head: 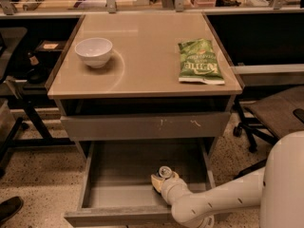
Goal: Place pepsi can into middle drawer
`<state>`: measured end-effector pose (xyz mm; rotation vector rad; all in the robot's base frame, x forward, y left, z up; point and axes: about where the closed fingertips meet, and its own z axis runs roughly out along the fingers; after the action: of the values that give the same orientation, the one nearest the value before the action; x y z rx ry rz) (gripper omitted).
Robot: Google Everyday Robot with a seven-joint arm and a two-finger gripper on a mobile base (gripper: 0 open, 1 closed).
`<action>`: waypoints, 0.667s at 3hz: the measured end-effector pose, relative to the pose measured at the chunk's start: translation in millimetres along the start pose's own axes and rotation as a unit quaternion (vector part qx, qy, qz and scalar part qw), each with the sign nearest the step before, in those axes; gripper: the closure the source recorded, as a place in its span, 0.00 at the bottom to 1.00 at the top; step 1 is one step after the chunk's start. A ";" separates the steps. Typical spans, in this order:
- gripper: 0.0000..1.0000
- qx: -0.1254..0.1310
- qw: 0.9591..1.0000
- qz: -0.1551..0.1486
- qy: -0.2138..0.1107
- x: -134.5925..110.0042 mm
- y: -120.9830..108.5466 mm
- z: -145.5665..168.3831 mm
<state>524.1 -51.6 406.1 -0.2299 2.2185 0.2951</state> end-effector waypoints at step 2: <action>0.00 0.000 1.000 0.000 0.000 0.0 0.0 0.0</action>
Offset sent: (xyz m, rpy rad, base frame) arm 0.0000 0.0000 0.0000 0.0000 0.0000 0.0000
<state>524.1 -51.6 406.1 -0.2299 2.2185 0.2951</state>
